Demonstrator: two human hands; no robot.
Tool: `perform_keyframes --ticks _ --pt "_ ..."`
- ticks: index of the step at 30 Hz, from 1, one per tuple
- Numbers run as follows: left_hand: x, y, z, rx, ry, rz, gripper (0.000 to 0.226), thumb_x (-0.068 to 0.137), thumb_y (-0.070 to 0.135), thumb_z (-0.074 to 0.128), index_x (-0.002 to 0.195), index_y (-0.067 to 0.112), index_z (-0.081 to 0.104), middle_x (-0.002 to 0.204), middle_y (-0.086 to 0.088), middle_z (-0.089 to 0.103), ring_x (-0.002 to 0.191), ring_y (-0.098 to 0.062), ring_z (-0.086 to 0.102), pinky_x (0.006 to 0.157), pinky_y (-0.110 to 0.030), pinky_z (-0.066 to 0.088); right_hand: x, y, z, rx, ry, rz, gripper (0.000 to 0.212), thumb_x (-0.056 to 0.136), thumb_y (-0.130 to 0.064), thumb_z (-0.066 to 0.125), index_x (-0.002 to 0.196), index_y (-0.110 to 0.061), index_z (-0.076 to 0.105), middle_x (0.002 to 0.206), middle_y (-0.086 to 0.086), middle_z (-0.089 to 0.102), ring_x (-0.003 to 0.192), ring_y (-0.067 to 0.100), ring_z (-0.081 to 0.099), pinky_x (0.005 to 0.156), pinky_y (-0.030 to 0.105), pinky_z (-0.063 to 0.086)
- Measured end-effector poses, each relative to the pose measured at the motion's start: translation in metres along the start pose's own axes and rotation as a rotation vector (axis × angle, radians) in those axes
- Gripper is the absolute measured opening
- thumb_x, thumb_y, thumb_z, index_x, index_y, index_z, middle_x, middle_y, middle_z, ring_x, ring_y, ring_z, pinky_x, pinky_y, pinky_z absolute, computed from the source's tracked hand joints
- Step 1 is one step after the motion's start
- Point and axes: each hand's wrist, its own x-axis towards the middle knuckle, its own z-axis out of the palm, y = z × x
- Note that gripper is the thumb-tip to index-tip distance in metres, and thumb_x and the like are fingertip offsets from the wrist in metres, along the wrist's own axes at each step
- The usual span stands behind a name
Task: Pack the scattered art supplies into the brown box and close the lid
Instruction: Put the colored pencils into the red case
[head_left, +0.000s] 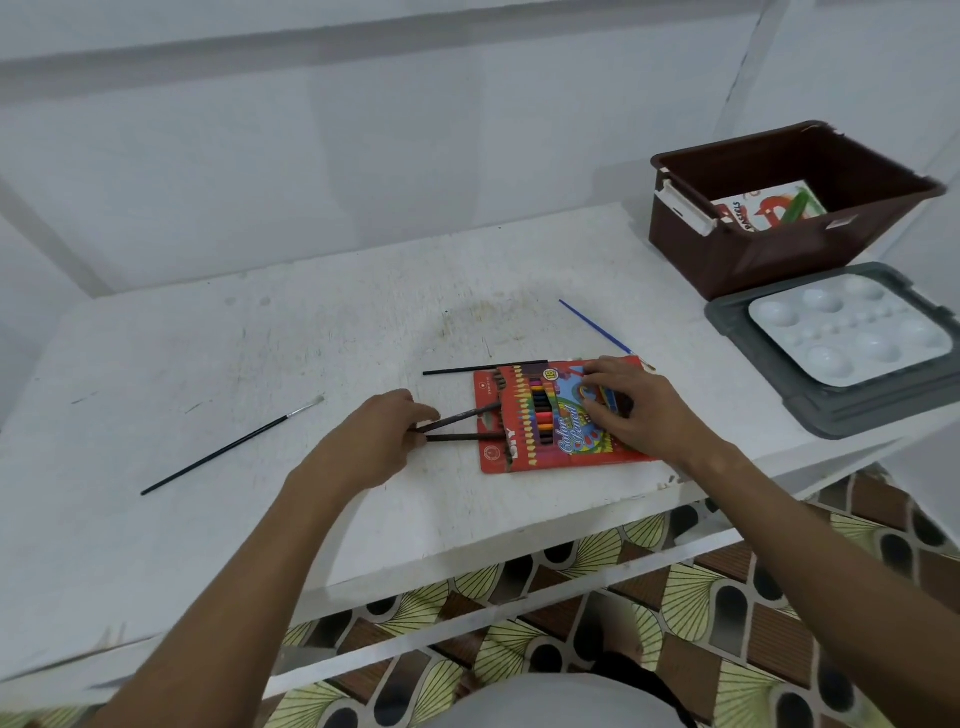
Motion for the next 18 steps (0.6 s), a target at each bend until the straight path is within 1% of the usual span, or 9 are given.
perform_keyframes --ticks 3,7,9,11,13,15,16,18 --pt "-0.002 -0.004 -0.001 -0.007 -0.039 0.033 0.029 0.097 0.019 0.05 0.122 0.024 0.064 0.094 0.0 0.055 0.085 -0.015 0.054 0.076 -0.025 0.045 0.0 0.0 0.001 0.004 0.005 0.003 0.04 0.087 -0.033 0.064 0.122 -0.014 0.062 0.135 0.001 0.055 0.13 0.011 0.044 0.106 0.033 0.041" --pt "0.0 -0.004 0.001 0.048 -0.107 0.045 0.034 0.1 0.018 0.042 0.13 0.024 0.058 0.095 0.0 0.053 0.084 -0.016 0.055 0.073 -0.024 0.046 0.0 0.0 0.001 0.011 0.0 0.016 0.039 0.087 -0.033 0.064 0.121 -0.016 0.063 0.135 -0.001 0.054 0.129 0.01 0.044 0.105 0.033 0.042" --pt "0.001 0.0 0.001 0.052 -0.102 0.046 0.036 0.1 0.017 0.041 0.132 0.025 0.056 0.097 0.0 0.052 0.086 -0.016 0.055 0.074 -0.023 0.045 0.0 0.0 0.001 0.012 0.003 0.017 0.039 0.087 -0.034 0.064 0.121 -0.016 0.063 0.135 -0.001 0.054 0.128 0.009 0.045 0.104 0.032 0.042" --pt "0.004 0.006 0.0 0.008 -0.068 0.061 0.035 0.099 0.019 0.045 0.133 0.025 0.054 0.101 0.0 0.054 0.089 -0.015 0.053 0.078 -0.024 0.044 0.0 0.0 0.001 0.004 0.001 0.019 0.04 0.087 -0.035 0.063 0.122 -0.016 0.062 0.136 -0.001 0.054 0.128 0.009 0.045 0.104 0.032 0.043" --pt "0.011 0.012 0.0 -0.068 0.007 0.056 0.033 0.097 0.02 0.052 0.129 0.023 0.058 0.105 0.002 0.059 0.088 -0.012 0.053 0.08 -0.023 0.044 0.0 0.0 0.001 -0.007 -0.007 0.021 0.041 0.087 -0.036 0.062 0.123 -0.015 0.062 0.136 -0.001 0.054 0.129 0.01 0.044 0.104 0.033 0.043" --pt "0.02 0.019 0.0 -0.11 0.054 0.066 0.026 0.094 0.021 0.058 0.118 0.021 0.065 0.105 0.003 0.064 0.088 -0.01 0.056 0.081 -0.023 0.046 0.0 0.0 0.001 -0.008 -0.01 0.025 0.042 0.087 -0.036 0.062 0.124 -0.015 0.061 0.137 -0.001 0.053 0.129 0.01 0.044 0.104 0.032 0.043" --pt "0.025 0.021 0.001 -0.113 0.048 0.093 0.023 0.093 0.022 0.059 0.114 0.021 0.068 0.104 0.003 0.065 0.09 -0.011 0.058 0.083 -0.025 0.048 0.0 -0.001 0.001 -0.006 -0.009 0.029 0.041 0.088 -0.035 0.062 0.124 -0.015 0.061 0.137 -0.001 0.053 0.129 0.01 0.044 0.103 0.031 0.043" --pt "0.03 0.026 0.005 -0.118 0.023 0.152 0.023 0.093 0.021 0.059 0.113 0.021 0.07 0.106 0.004 0.064 0.096 -0.012 0.06 0.084 -0.026 0.049 0.0 -0.002 0.002 -0.005 -0.004 0.033 0.04 0.088 -0.034 0.063 0.123 -0.015 0.061 0.137 -0.002 0.052 0.128 0.009 0.044 0.101 0.027 0.042"
